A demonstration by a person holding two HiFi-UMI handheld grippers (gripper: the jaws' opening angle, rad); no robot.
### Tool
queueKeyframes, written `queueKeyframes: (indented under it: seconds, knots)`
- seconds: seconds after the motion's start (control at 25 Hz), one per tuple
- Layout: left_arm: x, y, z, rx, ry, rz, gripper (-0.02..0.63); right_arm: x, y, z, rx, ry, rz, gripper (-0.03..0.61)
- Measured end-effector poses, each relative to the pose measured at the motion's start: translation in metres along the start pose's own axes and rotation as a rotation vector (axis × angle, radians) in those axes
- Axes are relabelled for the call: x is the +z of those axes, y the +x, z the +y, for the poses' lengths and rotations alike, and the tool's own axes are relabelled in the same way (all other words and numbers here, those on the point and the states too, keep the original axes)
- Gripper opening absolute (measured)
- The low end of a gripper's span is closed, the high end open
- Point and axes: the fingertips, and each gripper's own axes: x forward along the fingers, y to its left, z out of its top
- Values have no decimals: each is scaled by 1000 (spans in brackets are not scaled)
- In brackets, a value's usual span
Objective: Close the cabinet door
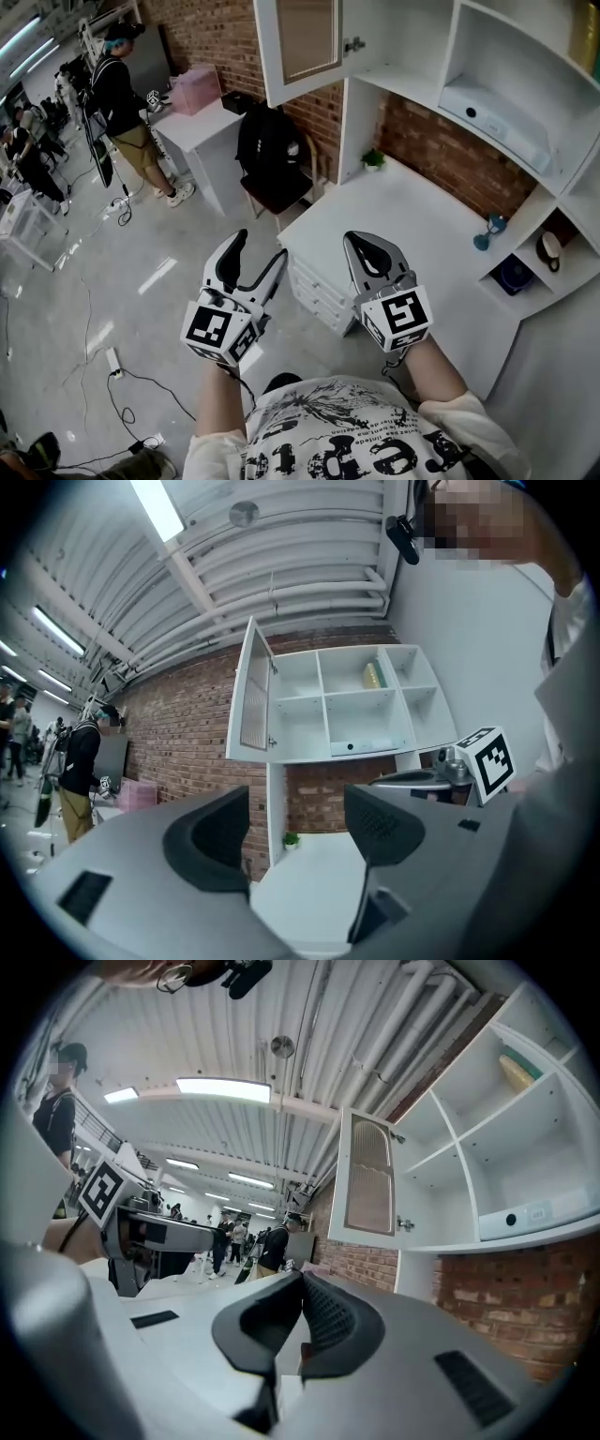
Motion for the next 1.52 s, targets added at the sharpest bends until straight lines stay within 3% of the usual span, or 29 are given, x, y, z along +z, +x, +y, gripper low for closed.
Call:
queueKeyframes:
  seconds: [0.2, 0.6, 0.96, 1.24, 1.52]
  knots:
    - [-6, 43, 47, -24, 10, -7, 308, -5, 59, -21, -21, -3, -4, 15]
    - [16, 143, 189, -193, 34, -97, 307, 14, 207, -46, -150, -61, -12, 15]
    - [85, 217, 285, -399, 59, -258, 307, 61, 312, -64, -304, -84, -48, 15]
    - [152, 256, 315, -566, 43, -397, 305, 101, 357, -78, -408, -124, -75, 15]
    - [203, 289, 330, -719, -96, -485, 265, 136, 383, -93, -504, -141, -84, 15]
